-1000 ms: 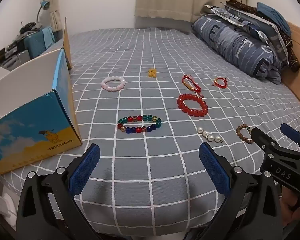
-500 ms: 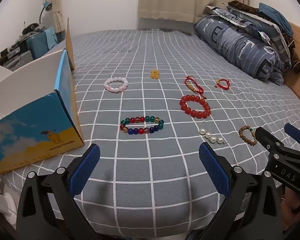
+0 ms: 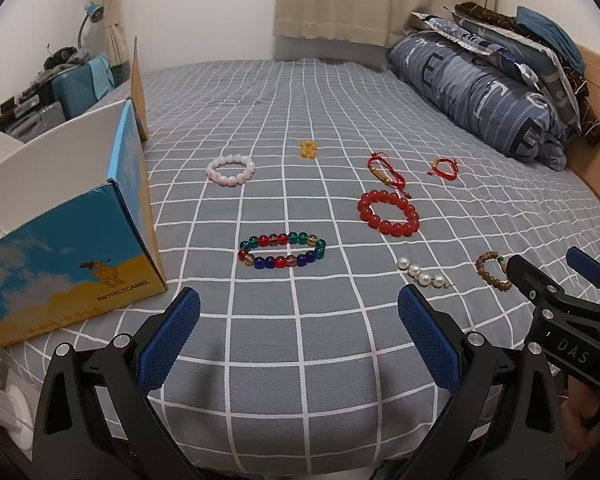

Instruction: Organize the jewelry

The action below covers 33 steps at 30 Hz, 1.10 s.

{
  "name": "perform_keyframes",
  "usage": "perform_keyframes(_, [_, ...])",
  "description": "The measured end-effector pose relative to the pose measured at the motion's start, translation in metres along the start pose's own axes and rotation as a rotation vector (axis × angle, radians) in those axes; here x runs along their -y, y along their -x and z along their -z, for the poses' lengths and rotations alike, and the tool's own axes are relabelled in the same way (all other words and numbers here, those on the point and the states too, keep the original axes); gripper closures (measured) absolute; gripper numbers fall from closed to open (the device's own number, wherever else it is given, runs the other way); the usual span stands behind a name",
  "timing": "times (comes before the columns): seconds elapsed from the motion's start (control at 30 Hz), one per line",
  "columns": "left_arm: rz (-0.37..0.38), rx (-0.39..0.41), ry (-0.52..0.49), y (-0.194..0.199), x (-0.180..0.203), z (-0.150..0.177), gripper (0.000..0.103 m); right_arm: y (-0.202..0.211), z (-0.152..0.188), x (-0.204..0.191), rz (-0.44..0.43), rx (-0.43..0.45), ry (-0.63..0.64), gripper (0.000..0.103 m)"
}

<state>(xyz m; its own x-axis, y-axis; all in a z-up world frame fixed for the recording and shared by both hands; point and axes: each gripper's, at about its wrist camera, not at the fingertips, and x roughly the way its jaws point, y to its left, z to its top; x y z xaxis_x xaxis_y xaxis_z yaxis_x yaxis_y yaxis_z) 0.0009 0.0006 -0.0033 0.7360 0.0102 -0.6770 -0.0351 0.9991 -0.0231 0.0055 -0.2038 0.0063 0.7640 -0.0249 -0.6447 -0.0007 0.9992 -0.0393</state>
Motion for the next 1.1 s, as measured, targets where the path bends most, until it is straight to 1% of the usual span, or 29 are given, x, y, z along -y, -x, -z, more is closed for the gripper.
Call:
perform_keyframes(0.7, [0.002,-0.007,0.003,0.0002,0.0017,-0.0002,0.006,-0.0003,0.0005,-0.0012,0.0,0.001,-0.001,0.007])
perform_keyframes(1.1, [0.004,0.013,0.012,0.0063,0.0016,-0.0009,0.006,0.0022,0.0016,-0.0042,-0.009,0.025,0.005,0.007])
